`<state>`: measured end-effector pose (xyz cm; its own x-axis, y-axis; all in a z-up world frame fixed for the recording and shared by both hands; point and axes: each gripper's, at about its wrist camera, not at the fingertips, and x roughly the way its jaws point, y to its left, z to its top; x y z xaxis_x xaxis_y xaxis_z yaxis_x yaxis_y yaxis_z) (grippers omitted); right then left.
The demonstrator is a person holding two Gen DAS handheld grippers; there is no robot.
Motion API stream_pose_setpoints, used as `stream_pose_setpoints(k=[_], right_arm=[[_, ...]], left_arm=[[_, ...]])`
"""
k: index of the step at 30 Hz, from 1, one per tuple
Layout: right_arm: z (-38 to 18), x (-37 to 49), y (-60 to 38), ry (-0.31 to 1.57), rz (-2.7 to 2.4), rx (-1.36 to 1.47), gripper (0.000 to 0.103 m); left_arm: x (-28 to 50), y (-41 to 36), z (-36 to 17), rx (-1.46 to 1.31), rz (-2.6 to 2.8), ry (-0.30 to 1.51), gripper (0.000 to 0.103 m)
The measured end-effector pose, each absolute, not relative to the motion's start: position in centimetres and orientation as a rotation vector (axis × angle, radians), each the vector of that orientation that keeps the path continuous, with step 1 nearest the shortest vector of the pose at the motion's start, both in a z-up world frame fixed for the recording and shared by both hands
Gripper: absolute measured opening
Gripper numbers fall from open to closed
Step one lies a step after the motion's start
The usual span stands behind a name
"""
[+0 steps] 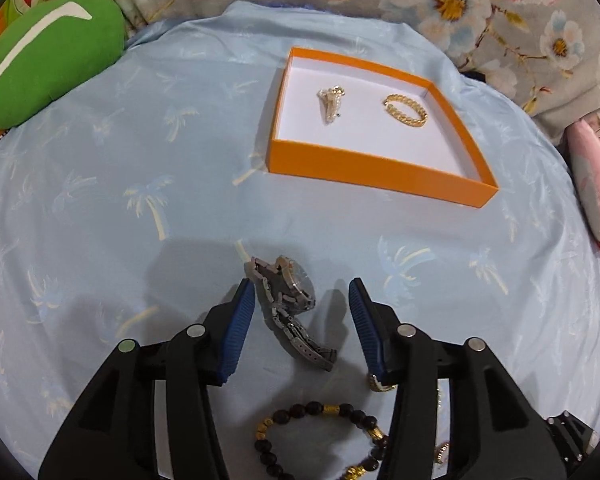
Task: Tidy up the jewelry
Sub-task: 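Carry the silver watch toward the orange box with the left tool while the right lifts the gold watch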
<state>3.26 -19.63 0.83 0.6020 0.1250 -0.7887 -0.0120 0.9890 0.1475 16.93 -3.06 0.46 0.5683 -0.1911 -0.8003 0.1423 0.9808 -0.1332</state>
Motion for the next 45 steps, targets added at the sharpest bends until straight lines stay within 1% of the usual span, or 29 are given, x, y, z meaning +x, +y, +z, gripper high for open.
stream_pose_setpoints(k=[2, 3, 4, 9, 13, 20, 28, 33, 34, 35, 40, 43, 45], right_arm=[[0.8, 3.3, -19.5, 0.919, 0.079, 0.122, 0.023], [0.8, 3.4, -19.4, 0.917, 0.079, 0.118, 0.023], [0.8, 3.4, -19.4, 0.916, 0.079, 0.115, 0.023], [0.8, 3.4, -19.5, 0.912, 0.081, 0.123, 0.024], [0.9, 3.4, -19.5, 0.912, 0.081, 0.122, 0.022], [1.4, 3.5, -19.4, 0.891, 0.086, 0.127, 0.021], [4.0, 4.3, -19.6, 0.844, 0.095, 0.148, 0.021], [6.5, 6.3, -20.2, 0.791, 0.098, 0.155, 0.021], [7.1, 7.0, -20.4, 0.777, 0.099, 0.156, 0.016], [7.7, 7.7, -20.5, 0.765, 0.103, 0.154, 0.0], [10.4, 12.2, -21.1, 0.702, 0.09, 0.119, 0.0], [10.8, 13.3, -21.3, 0.715, 0.1, 0.102, 0.0], [9.8, 12.7, -21.4, 0.757, 0.126, 0.096, 0.001]], left_arm=[[16.7, -3.2, 0.4, -0.022, -0.181, 0.941, 0.035], [16.6, -3.1, 0.4, -0.019, -0.176, 0.935, 0.023], [16.5, -2.7, 0.4, -0.037, -0.187, 0.935, 0.019], [15.8, -1.3, 0.3, -0.089, -0.21, 0.928, 0.019], [15.4, -0.5, 0.3, -0.118, -0.222, 0.928, 0.019], [14.6, 0.0, 1.5, -0.129, -0.236, 0.905, 0.019], [13.9, -0.1, 3.6, -0.141, -0.269, 0.872, 0.019], [14.4, -0.5, 6.0, -0.138, -0.298, 0.825, 0.019], [14.5, -0.6, 6.5, -0.137, -0.305, 0.816, 0.019], [14.8, -0.7, 7.0, -0.138, -0.311, 0.804, 0.019], [17.8, -2.1, 9.3, -0.141, -0.349, 0.761, 0.019], [19.1, -2.9, 10.4, -0.127, -0.344, 0.733, 0.019], [19.0, -3.0, 10.6, -0.114, -0.344, 0.715, 0.019]])
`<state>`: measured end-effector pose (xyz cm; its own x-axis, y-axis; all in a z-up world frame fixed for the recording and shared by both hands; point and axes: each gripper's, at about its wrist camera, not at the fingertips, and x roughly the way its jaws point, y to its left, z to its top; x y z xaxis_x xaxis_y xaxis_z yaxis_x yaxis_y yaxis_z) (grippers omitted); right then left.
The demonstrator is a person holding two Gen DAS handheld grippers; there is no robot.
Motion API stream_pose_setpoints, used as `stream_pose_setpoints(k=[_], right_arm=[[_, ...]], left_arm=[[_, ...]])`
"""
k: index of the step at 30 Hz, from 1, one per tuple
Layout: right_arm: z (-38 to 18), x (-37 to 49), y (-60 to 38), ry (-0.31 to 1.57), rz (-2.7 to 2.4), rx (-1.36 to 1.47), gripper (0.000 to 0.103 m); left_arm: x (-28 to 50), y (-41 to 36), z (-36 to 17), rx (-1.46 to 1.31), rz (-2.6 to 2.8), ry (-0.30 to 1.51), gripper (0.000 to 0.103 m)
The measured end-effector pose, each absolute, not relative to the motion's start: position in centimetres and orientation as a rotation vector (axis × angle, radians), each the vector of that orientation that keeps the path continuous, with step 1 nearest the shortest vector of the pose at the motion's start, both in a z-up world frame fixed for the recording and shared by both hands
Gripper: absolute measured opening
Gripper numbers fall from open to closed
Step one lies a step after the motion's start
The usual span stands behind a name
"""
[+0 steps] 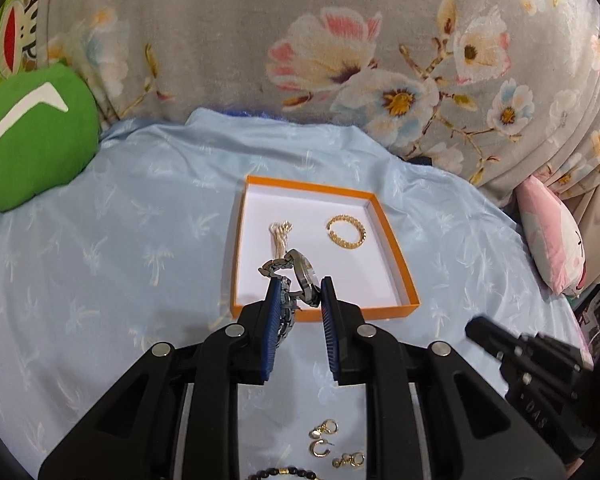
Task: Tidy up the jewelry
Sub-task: 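Carry the silver watch toward the orange box with the left tool while the right lifts the gold watch, then lower both watches into the orange box and open both tools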
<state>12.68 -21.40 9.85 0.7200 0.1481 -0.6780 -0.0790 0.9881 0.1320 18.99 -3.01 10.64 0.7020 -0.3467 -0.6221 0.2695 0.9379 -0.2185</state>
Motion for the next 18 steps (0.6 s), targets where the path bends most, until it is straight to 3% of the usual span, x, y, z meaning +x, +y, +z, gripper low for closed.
stream_pose_setpoints(k=[4, 5, 13, 18], right_arm=[[6.0, 10.1, -21.1, 0.873, 0.137, 0.15, 0.024], [5.1, 9.5, -20.7, 0.903, 0.149, 0.175, 0.024], [1.5, 9.0, -17.8, 0.978, 0.149, 0.24, 0.026], [1.8, 9.1, -17.5, 0.949, 0.118, 0.198, 0.012]], left_arm=[[18.4, -2.7, 9.8, -0.119, -0.341, 0.727, 0.019], [18.3, -2.6, 9.4, -0.132, -0.344, 0.741, 0.019], [16.3, -0.9, 7.2, -0.15, -0.319, 0.791, 0.019], [15.9, 0.0, 6.6, -0.152, -0.305, 0.805, 0.019]])
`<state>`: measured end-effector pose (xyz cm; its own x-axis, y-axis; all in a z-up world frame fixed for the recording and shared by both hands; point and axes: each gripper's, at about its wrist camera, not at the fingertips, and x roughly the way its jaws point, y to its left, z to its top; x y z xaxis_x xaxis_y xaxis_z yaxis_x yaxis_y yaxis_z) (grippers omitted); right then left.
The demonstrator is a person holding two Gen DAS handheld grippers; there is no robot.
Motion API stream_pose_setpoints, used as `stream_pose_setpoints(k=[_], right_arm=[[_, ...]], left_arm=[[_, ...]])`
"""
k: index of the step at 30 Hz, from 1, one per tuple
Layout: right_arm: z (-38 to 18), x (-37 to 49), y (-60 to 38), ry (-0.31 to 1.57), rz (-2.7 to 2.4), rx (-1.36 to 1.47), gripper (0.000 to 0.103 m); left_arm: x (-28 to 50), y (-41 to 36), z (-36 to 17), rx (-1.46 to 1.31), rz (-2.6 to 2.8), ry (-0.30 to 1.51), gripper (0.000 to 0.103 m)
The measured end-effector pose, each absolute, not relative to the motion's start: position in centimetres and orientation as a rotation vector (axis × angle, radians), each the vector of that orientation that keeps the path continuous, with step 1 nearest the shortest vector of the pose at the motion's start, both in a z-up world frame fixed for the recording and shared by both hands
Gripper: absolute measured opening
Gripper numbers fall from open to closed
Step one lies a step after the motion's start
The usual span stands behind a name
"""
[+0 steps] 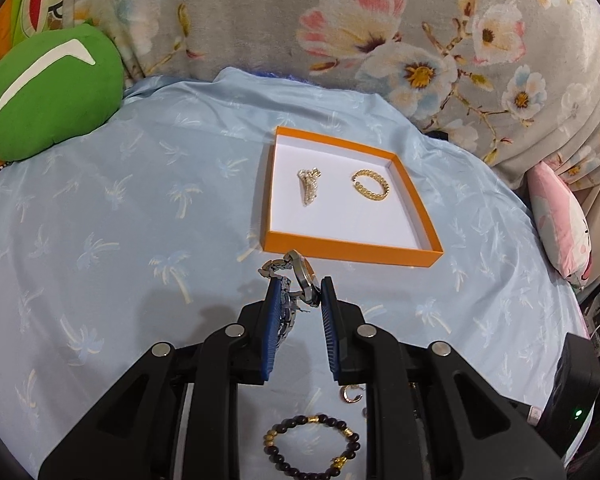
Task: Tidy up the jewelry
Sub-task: 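Lower both watches into the orange box and open both tools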
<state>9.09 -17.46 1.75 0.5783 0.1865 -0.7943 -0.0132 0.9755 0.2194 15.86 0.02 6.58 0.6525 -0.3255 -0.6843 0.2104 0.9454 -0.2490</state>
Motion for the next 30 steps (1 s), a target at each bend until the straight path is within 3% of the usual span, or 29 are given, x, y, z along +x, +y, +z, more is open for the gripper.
stream_pose_setpoints(k=[7, 18, 30], right_arm=[[5.3, 10.0, -19.0, 0.858, 0.103, 0.198, 0.011], [11.7, 18.9, -21.1, 0.684, 0.097, 0.152, 0.011], [6.8, 27.0, -21.5, 0.753, 0.095, 0.161, 0.011]], left_arm=[[16.4, -0.2, 6.9, -0.146, -0.322, 0.797, 0.019], [22.7, -4.4, 9.2, -0.097, -0.38, 0.739, 0.019], [29.7, -7.2, 4.5, -0.105, -0.376, 0.809, 0.019]])
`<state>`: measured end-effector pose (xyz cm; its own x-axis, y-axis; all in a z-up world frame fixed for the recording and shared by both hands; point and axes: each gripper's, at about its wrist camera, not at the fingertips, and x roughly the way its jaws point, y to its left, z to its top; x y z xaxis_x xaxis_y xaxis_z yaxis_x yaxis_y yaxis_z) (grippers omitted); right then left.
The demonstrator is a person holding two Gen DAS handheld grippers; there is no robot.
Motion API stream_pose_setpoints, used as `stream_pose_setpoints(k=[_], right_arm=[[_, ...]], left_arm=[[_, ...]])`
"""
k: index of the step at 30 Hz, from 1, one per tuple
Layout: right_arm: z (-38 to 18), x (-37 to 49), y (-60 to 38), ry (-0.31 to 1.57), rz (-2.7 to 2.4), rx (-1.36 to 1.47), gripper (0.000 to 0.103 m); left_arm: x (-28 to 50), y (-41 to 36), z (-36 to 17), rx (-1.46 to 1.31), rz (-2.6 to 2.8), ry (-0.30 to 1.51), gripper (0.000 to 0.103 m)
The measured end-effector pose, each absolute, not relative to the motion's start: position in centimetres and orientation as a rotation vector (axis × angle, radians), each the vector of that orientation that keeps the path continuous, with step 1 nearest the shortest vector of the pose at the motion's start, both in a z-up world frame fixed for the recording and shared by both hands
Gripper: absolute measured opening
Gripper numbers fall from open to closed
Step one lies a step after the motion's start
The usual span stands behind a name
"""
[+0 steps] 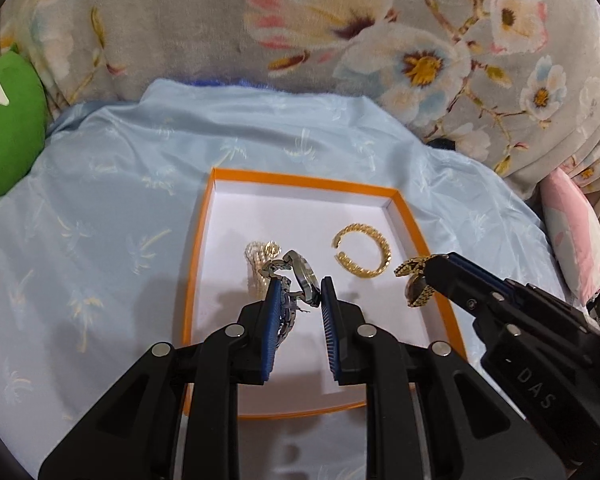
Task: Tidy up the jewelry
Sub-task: 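Lower both watches into the orange box and open both tools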
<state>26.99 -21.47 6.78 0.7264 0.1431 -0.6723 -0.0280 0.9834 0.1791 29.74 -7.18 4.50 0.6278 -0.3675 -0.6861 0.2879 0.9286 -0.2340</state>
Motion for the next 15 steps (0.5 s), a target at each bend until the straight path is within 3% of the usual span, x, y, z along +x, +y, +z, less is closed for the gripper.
stream_pose_setpoints(k=[4, 5, 7, 8, 15], right_arm=[[5.1, 27.3, -21.8, 0.778, 0.086, 0.159, 0.012], [5.1, 27.2, -21.9, 0.771, 0.081, 0.159, 0.012], [5.2, 26.9, -22.1, 0.76, 0.071, 0.158, 0.014], [5.4, 26.7, -22.3, 0.753, 0.066, 0.156, 0.014], [5.6, 23.9, -24.0, 0.762, 0.043, 0.174, 0.014]], left_arm=[[29.7, -6.9, 3.3, -0.112, -0.372, 0.804, 0.022], [29.6, -6.8, 3.3, -0.108, -0.371, 0.795, 0.027], [29.2, -6.6, 3.7, -0.109, -0.358, 0.767, 0.046], [29.0, -6.3, 4.0, -0.113, -0.354, 0.749, 0.049], [26.6, -2.4, 6.2, -0.156, -0.296, 0.692, 0.05]])
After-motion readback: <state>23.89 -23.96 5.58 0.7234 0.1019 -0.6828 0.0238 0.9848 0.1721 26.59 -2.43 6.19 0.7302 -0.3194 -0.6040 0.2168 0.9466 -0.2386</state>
